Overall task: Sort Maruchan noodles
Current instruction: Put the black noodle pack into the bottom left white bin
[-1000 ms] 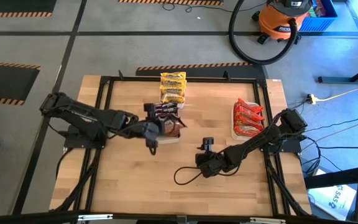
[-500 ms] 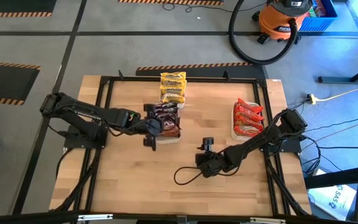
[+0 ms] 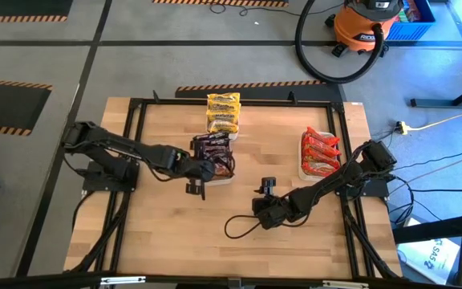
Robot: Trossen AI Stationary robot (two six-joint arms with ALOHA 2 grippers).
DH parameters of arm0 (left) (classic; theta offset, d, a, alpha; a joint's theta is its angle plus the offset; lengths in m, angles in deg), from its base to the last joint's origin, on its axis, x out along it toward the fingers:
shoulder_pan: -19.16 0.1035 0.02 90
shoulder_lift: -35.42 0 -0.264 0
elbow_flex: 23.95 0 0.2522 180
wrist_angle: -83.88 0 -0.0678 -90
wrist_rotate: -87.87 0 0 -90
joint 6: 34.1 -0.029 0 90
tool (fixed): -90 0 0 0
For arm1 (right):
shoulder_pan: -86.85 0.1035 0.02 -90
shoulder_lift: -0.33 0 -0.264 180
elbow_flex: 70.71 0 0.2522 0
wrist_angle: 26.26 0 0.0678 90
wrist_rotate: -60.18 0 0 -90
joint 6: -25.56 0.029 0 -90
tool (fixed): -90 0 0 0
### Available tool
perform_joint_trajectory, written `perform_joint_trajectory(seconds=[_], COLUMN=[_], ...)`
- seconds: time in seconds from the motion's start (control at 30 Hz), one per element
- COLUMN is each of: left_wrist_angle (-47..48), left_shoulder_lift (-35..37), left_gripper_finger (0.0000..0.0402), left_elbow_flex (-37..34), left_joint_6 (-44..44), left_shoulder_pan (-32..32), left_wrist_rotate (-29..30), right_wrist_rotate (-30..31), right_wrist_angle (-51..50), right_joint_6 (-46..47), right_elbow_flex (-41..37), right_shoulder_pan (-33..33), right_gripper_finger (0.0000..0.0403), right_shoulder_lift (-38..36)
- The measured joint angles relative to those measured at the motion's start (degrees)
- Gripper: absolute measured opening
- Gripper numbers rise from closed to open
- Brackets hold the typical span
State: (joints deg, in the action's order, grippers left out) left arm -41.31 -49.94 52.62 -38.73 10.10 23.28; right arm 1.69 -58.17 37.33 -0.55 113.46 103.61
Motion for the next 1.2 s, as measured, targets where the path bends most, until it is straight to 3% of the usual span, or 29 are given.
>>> perform_joint_trajectory(seconds=[0.4, 0.77, 0.97, 1.2], left_wrist_angle=[2.2, 6.5, 6.5, 6.5], left_shoulder_lift=[-1.6, -1.5, -1.5, -1.5], left_gripper_finger=[0.0000, 0.0000, 0.0000, 0.0000], left_elbow_flex=[2.2, 4.9, 4.9, 4.9], left_joint_6=[0.0, 0.6, 1.1, 1.1], left_shoulder_pan=[0.1, 0.1, -0.1, -0.2], left_wrist_rotate=[0.1, 0.4, 0.2, 0.2], right_wrist_rotate=[0.2, 8.3, -0.5, -18.2], right_wrist_angle=[0.4, 5.9, 15.6, 26.5], right_joint_6=[0.0, -4.6, -15.1, -14.4], right_elbow_flex=[0.0, 2.0, 2.0, 2.0], right_shoulder_pan=[0.0, -1.9, -10.1, -21.2], right_gripper_finger=[0.0231, 0.0231, 0.0231, 0.0231], right_shoulder_lift=[0.0, -3.1, -3.8, -3.8])
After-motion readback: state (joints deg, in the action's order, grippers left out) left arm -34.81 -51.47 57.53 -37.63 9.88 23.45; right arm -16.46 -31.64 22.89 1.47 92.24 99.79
